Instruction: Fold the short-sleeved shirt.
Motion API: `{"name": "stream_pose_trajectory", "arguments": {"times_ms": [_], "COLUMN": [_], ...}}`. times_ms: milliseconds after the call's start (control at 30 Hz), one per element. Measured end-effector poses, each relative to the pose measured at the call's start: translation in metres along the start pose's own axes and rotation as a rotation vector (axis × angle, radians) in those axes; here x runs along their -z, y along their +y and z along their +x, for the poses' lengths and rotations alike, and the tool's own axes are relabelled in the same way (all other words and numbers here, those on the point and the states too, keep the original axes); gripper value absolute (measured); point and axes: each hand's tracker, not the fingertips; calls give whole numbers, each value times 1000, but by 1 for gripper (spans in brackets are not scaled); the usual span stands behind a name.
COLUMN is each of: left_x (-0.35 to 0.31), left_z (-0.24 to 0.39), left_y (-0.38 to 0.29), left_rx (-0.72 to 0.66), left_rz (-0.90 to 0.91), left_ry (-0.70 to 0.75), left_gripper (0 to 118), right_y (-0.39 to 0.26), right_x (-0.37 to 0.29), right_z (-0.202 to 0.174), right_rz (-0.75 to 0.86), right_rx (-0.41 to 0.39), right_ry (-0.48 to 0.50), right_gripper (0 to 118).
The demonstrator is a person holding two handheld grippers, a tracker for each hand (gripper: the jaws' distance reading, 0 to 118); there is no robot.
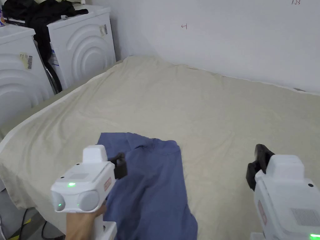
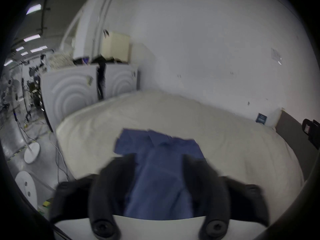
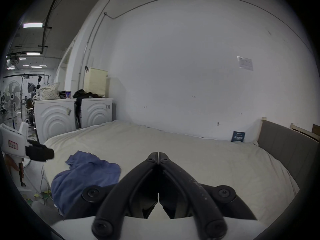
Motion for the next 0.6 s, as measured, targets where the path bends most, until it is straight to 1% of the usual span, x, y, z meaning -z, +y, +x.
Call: {"name": "stream_pose_trajectory", "arguments": {"times_ms": [67,100,133,200,333,367,400,433,467,500,533,567,600], "left_x": [28,38,50,69,115,126,135,142,149,153,144,140,139], "left_z": [11,16,23,34,42,42,42,42,39,38,41,45,47], "left_y": [-5,-8,-14,-24,-50,-57,-64,-71,-79,-84,-84,-80,-79], "left_rx": [-3,7,14,63,111,106,99,89,71,53,53,65,72], "left_rz": [-91,-113,-110,-140,-332,-376,-424,-464,-511,-543,-447,-441,-457], "left_ry": [-21,-16,4,18,20,21,29,41,59,70,65,73,67], "left_gripper": [90,108,118,118,118,114,106,88,76,72,70,61,44], "right_y": [-3,-5,-7,-12,-22,-25,-28,-30,-32,-34,-36,-38,-39], "right_x": [0,0,-1,-1,-3,-4,-5,-5,-6,-7,-8,-9,-11], "right_z": [11,16,22,31,48,52,55,59,62,65,68,71,73], "right_rz": [-11,-17,-25,-38,-73,-79,-86,-92,-98,-104,-113,-118,-121], "right_rx": [-1,-1,1,2,-7,-8,-9,-7,-4,-2,1,3,5], "right_ry": [-33,-48,-62,-88,-126,-133,-142,-149,-156,-161,-166,-171,-176], "right_gripper": [1,1,1,1,1,1,1,1,1,1,1,1,1]}}
